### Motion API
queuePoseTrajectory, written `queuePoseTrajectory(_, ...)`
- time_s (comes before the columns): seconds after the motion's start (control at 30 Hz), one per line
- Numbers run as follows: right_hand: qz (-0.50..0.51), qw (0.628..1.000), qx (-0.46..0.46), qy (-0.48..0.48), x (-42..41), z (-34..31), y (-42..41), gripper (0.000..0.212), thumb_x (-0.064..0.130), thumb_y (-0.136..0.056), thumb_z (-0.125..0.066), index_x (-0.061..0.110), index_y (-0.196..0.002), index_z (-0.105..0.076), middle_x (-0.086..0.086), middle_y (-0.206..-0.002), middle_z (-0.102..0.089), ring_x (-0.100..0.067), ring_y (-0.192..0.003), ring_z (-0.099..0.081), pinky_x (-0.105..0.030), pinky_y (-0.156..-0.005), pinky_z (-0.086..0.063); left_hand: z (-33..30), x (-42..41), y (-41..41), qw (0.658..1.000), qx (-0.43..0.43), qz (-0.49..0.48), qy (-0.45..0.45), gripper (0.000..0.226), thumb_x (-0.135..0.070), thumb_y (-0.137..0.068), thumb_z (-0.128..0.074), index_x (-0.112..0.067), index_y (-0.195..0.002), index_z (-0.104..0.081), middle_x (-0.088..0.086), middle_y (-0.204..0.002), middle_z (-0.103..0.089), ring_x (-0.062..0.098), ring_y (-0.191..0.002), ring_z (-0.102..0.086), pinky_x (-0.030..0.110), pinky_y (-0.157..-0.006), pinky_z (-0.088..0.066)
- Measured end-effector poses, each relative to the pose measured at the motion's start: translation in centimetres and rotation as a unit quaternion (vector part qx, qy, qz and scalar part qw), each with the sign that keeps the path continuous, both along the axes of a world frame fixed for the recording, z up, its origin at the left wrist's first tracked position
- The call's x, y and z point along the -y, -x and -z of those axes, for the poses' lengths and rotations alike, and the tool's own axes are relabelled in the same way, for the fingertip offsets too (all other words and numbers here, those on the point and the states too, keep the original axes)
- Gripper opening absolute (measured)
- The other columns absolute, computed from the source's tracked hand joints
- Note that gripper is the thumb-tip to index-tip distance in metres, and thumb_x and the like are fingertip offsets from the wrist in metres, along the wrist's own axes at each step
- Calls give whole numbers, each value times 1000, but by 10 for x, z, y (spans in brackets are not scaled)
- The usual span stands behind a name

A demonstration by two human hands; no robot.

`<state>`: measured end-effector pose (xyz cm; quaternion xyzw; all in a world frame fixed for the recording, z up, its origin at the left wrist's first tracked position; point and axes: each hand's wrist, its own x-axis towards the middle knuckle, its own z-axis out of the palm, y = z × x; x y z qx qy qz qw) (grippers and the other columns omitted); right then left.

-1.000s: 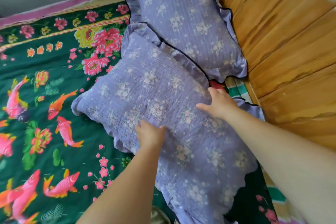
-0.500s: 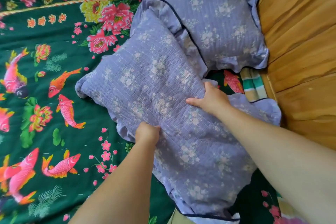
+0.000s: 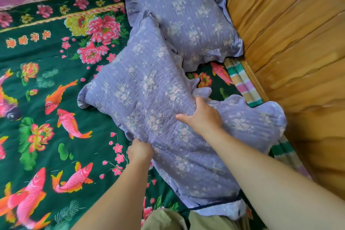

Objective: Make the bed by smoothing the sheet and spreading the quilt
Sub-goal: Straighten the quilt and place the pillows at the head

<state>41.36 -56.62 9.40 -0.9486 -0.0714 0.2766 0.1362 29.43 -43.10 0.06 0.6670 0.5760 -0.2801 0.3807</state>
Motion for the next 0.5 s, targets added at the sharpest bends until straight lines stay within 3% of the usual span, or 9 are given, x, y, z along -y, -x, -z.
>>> queuePoseTrajectory(0.27, 52, 998, -23, -13, 26, -14, 11, 77, 62, -73, -69, 19, -131, -44, -4, -123, -60, -28, -110, -57, -39, -85, -49, -15, 16, 11, 997, -8, 52, 53, 43, -10, -94, -49, -7, -136, -41, 24, -134, -44, 38, -113, -53, 40, -84, -45)
queuePoseTrajectory(0.43, 84, 996, -3, -36, 43, -14, 27, 63, 60, -72, -70, 22, -116, -48, -2, -111, -63, -27, -101, -60, -42, -83, -52, -29, 32, 24, 994, 54, 97, -6, 33, -12, -96, -40, -1, -127, -46, 21, -138, -31, 41, -110, -51, 44, -96, -44)
queuePoseTrajectory(0.5, 94, 994, 11, -55, 52, -17, 31, 57, 57, -74, -70, 23, -114, -49, 0, -108, -63, -26, -97, -61, -37, -78, -50, -41, 44, 26, 991, 92, 97, -27, 32, -10, -96, -39, 1, -126, -46, 20, -137, -30, 40, -109, -50, 40, -95, -43)
